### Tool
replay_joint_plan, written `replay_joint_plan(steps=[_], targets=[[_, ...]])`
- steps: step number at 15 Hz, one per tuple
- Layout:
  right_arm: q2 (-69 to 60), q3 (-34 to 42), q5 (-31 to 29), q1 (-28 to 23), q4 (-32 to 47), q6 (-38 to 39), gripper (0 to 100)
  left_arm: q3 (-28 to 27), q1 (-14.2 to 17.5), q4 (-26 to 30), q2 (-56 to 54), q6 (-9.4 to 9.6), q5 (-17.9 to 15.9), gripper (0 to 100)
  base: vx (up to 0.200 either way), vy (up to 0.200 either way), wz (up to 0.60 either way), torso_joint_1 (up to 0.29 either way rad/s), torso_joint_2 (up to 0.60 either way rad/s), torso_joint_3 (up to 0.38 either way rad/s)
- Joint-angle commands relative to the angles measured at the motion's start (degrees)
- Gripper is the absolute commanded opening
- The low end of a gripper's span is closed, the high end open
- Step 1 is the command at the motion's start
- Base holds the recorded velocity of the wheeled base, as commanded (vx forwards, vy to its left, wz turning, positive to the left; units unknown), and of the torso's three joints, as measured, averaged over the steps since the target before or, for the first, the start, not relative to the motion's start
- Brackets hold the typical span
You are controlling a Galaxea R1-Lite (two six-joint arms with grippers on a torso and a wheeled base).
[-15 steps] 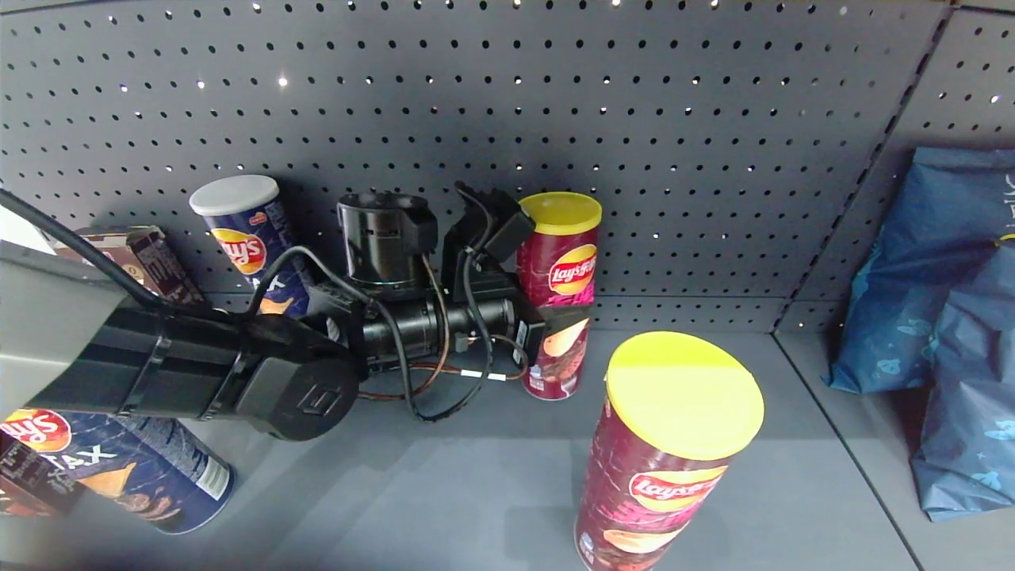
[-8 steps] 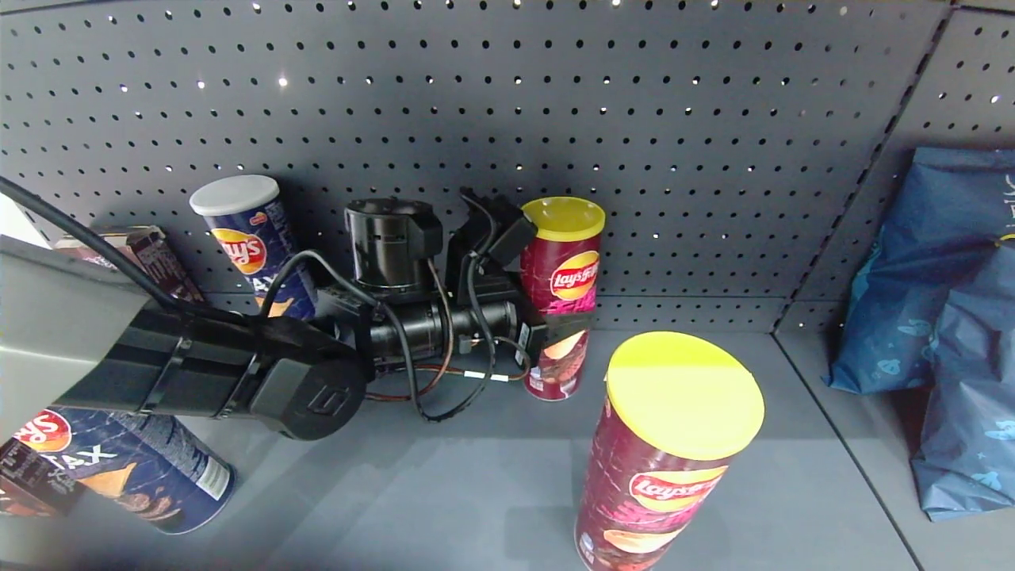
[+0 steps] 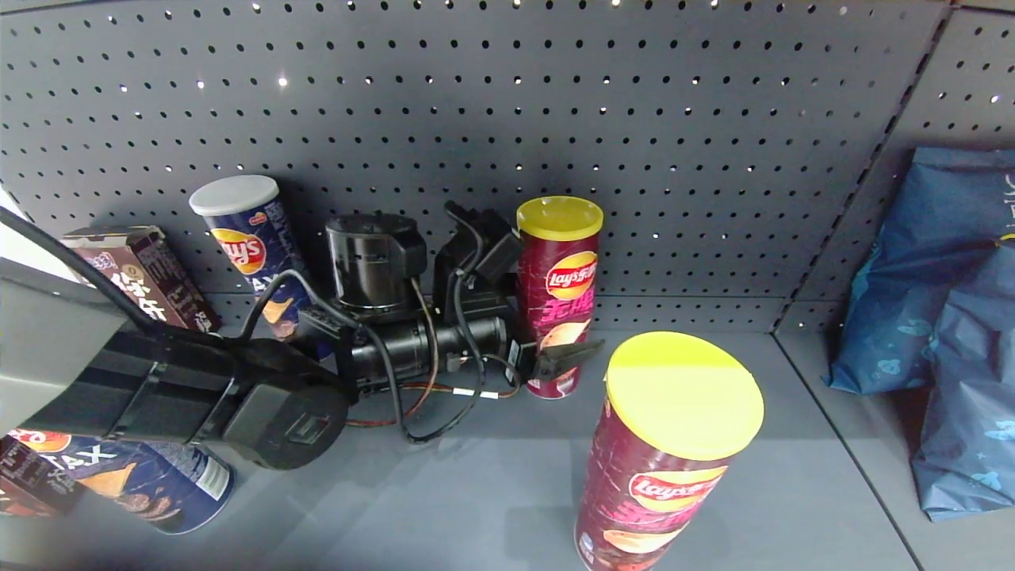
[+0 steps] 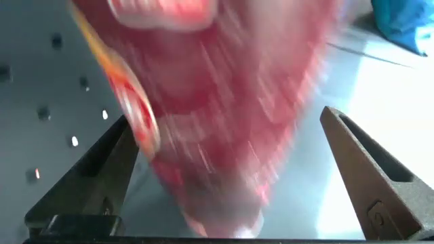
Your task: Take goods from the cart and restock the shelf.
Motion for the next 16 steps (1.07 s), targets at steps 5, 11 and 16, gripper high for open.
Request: replay_joint_plan(steps=[5,11,16], targets=[[0.0,0.0,0.0,0.0,0.0,0.0,100,9.4,1.1,-0.8,-8.6,-0.06,1.7,100,0.0,0.0,0.0,0.0,0.0,0.0],[0.1,0.0,0.0,0.0,0.0,0.0,100,11.5,0.6,-0.9,-10.4,-0.14,11.7,100,0.0,0.0,0.0,0.0,0.0,0.0],[0.0,0.0,0.0,0.0,0.0,0.0,100,11.3,1.1,-0.9,-9.7,1.26,17.3,100,0.0,0.0,0.0,0.0,0.0,0.0]])
